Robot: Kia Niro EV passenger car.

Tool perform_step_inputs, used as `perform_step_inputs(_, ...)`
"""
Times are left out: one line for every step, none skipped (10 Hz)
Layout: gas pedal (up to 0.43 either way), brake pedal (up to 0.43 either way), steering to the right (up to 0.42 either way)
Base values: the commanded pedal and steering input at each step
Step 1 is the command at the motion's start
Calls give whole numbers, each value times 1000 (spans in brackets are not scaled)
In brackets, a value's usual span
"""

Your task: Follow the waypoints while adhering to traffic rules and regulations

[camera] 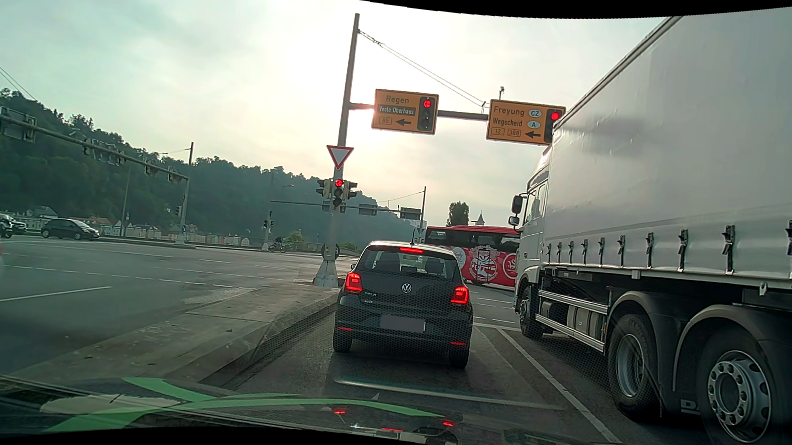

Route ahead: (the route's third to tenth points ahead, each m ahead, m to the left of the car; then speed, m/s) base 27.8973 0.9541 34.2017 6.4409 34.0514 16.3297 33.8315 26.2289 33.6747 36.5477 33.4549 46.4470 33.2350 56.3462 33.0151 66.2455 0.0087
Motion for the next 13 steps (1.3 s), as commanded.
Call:
perform_step_inputs(0,299,2)
perform_step_inputs(0,299,2)
perform_step_inputs(0,299,3)
perform_step_inputs(0,299,2)
perform_step_inputs(0,299,2)
perform_step_inputs(0,299,2)
perform_step_inputs(0,299,2)
perform_step_inputs(0,299,3)
perform_step_inputs(0,299,2)
perform_step_inputs(0,299,2)
perform_step_inputs(0,299,2)
perform_step_inputs(0,299,3)
perform_step_inputs(0,299,2)
